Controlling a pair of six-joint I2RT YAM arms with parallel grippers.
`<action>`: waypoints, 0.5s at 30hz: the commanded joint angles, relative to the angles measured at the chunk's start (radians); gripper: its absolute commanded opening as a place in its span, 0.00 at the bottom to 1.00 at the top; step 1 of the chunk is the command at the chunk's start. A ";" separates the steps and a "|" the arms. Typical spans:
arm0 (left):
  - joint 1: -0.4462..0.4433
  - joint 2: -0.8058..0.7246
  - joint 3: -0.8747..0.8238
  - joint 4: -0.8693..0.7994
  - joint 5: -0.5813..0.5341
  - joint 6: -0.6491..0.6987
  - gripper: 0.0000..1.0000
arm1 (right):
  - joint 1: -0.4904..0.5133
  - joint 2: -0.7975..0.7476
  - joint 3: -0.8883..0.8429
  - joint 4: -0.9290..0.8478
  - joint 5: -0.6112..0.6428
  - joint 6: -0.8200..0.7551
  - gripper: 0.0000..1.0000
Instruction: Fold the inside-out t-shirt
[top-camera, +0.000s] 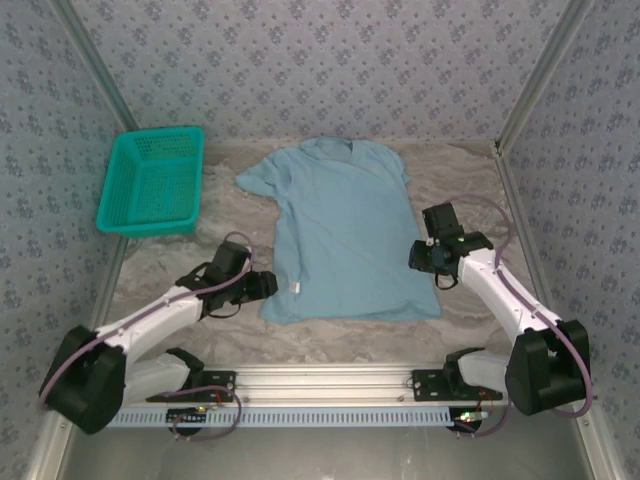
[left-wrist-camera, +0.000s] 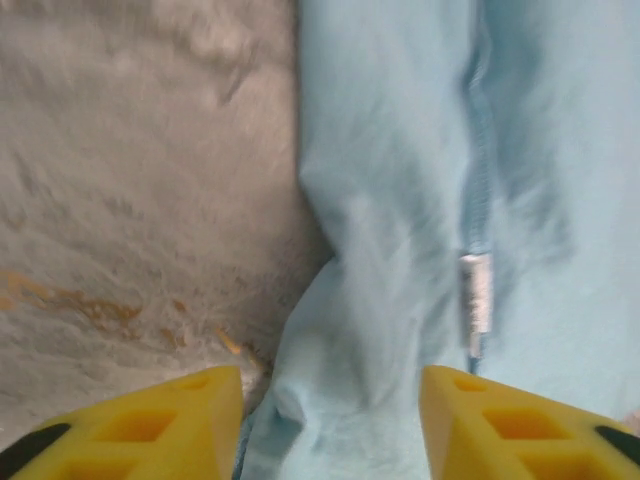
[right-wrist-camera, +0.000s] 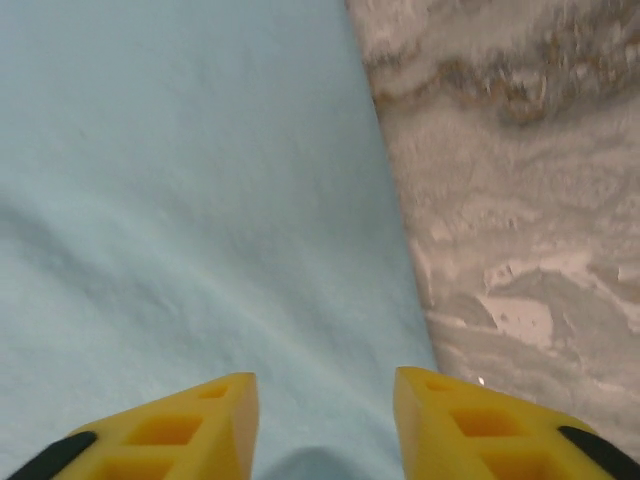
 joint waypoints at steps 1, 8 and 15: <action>-0.016 -0.126 0.046 -0.032 -0.069 0.060 0.61 | 0.002 0.042 0.026 0.096 -0.068 -0.016 0.52; -0.229 0.117 0.242 0.081 0.024 0.356 0.66 | 0.012 0.231 0.099 0.112 -0.133 -0.053 0.57; -0.529 0.455 0.448 0.135 0.021 0.772 0.62 | -0.089 0.197 0.051 0.143 -0.260 -0.038 0.56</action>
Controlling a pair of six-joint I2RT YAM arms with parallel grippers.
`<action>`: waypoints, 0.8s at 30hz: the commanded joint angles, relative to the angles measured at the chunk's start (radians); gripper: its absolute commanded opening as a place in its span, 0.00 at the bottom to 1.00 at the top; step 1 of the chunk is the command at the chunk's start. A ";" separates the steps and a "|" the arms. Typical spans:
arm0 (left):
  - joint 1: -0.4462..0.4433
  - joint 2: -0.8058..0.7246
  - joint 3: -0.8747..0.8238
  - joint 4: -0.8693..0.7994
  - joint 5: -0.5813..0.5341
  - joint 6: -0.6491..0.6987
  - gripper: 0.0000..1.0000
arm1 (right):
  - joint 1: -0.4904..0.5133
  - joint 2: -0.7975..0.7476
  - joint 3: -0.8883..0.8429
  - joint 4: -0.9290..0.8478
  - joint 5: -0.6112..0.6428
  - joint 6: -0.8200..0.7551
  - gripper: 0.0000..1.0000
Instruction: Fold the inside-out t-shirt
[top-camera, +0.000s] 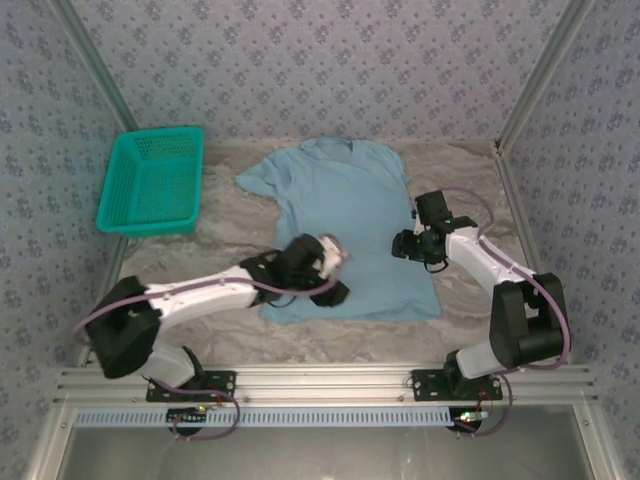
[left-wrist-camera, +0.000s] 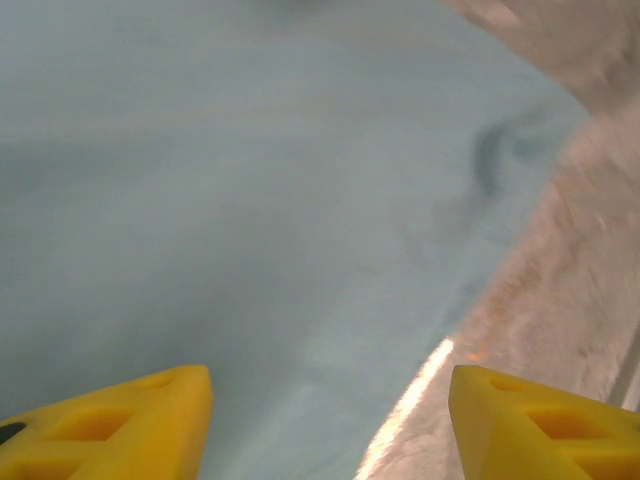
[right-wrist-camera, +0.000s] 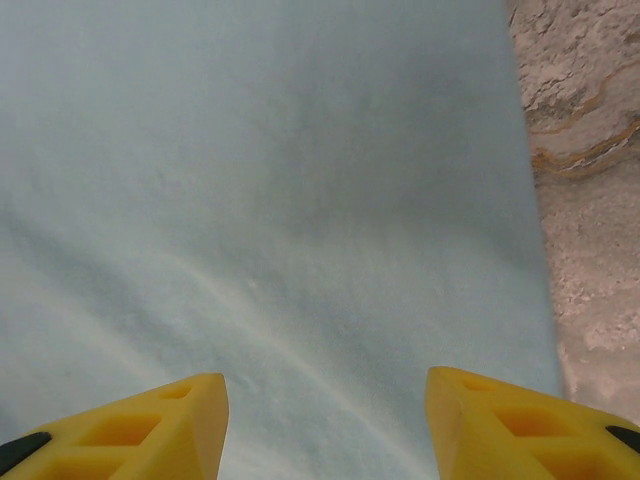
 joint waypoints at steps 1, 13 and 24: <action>-0.081 0.106 0.076 0.008 0.029 0.304 0.61 | -0.059 -0.052 -0.030 0.021 -0.079 -0.002 0.56; -0.134 0.396 0.299 -0.108 0.013 0.465 0.46 | -0.122 -0.168 -0.128 0.029 -0.119 -0.017 0.57; -0.132 0.477 0.361 -0.117 -0.023 0.464 0.29 | -0.126 -0.183 -0.136 0.026 -0.137 -0.031 0.58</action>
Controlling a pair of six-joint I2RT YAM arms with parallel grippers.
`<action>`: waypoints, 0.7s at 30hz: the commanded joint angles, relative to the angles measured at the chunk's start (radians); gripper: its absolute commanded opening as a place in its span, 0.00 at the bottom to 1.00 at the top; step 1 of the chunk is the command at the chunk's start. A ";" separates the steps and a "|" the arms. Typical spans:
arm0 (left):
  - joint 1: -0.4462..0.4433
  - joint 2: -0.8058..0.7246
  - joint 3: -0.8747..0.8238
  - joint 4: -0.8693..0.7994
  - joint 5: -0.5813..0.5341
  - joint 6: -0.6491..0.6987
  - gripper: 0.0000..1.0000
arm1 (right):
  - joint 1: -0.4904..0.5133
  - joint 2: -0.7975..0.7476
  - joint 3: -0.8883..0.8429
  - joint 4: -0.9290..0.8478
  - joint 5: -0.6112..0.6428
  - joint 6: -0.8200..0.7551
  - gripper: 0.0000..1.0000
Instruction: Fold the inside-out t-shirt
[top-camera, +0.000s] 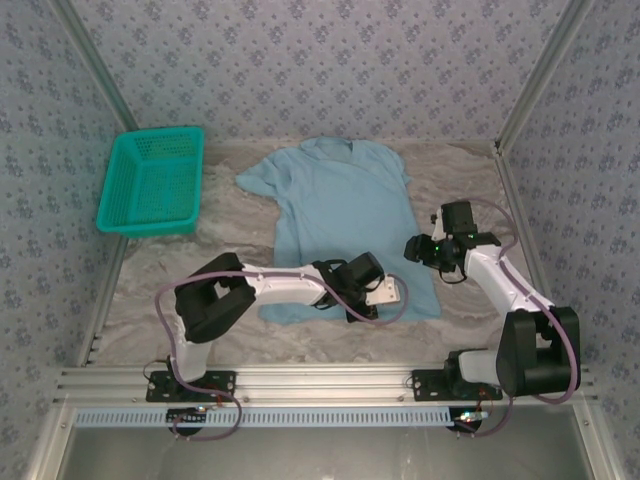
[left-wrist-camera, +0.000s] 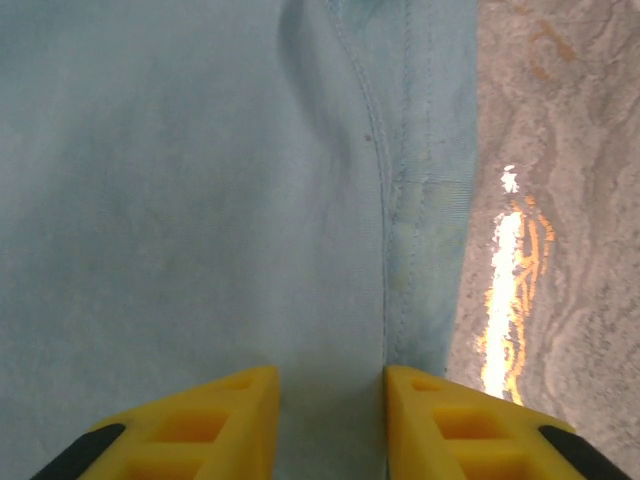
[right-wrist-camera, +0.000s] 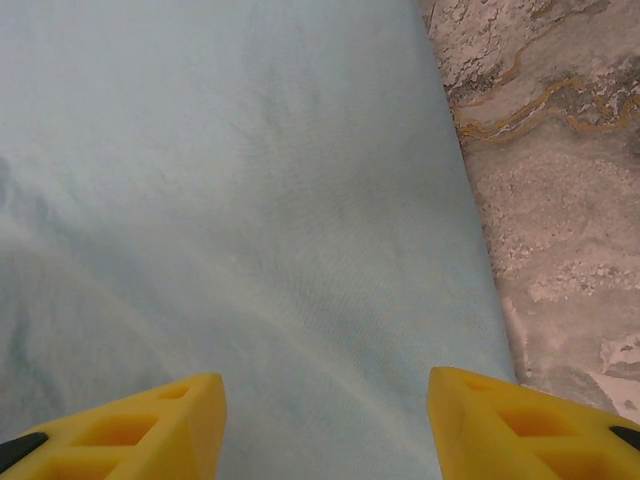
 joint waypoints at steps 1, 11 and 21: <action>0.003 0.016 0.031 -0.029 -0.020 0.020 0.28 | -0.007 -0.021 -0.011 -0.010 -0.024 -0.021 0.58; 0.064 -0.029 0.033 -0.031 0.066 -0.044 0.04 | -0.007 -0.056 -0.005 -0.025 -0.011 -0.028 0.58; 0.169 -0.129 0.072 -0.080 0.117 -0.278 0.00 | 0.110 -0.310 -0.058 -0.058 -0.071 -0.057 0.58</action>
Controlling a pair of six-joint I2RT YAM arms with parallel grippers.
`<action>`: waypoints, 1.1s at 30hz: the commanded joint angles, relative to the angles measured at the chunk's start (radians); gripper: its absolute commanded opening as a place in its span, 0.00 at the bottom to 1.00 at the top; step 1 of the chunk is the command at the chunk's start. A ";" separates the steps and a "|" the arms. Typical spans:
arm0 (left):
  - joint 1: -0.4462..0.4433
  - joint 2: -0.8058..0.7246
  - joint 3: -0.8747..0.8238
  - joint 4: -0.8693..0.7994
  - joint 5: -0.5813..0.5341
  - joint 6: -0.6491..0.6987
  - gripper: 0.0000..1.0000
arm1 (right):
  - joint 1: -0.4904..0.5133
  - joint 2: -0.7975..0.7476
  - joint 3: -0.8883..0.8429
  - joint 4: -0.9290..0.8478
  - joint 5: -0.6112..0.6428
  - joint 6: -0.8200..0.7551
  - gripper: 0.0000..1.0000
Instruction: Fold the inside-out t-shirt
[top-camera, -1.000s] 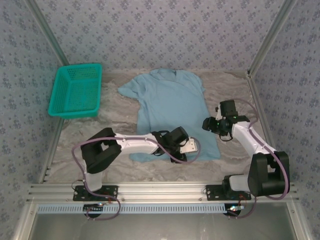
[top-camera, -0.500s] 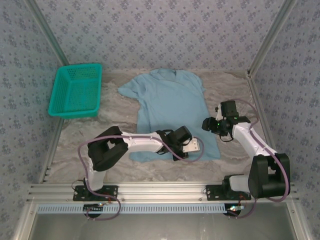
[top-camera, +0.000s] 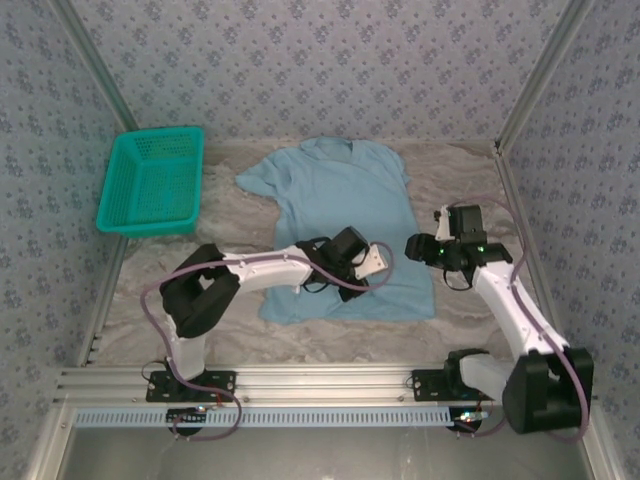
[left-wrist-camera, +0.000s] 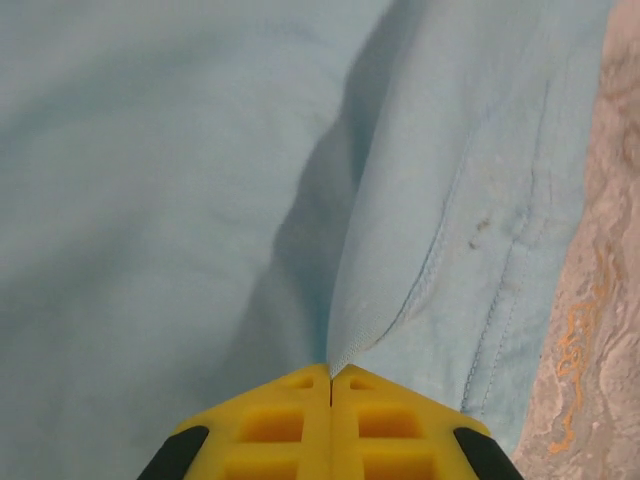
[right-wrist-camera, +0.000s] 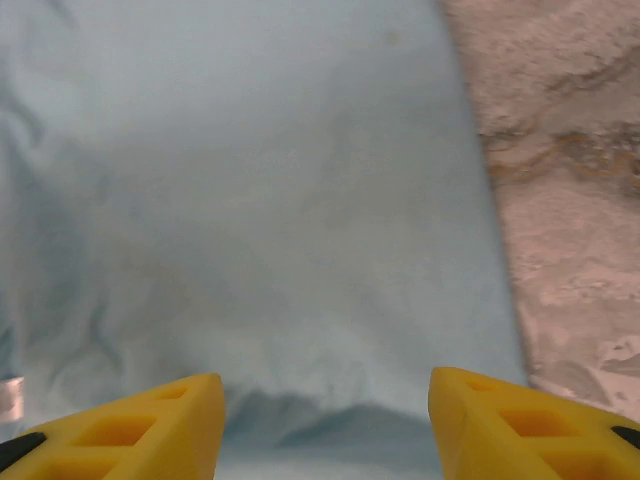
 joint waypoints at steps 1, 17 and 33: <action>0.032 -0.069 0.054 -0.043 0.024 -0.130 0.00 | 0.119 -0.132 -0.059 -0.018 -0.056 -0.030 0.58; 0.169 -0.188 0.172 -0.111 0.081 -0.348 0.00 | 0.731 0.078 -0.513 1.080 0.334 -0.178 0.30; 0.195 -0.308 0.250 -0.163 0.122 -0.394 0.00 | 0.776 0.660 -0.351 1.568 0.563 -0.302 0.20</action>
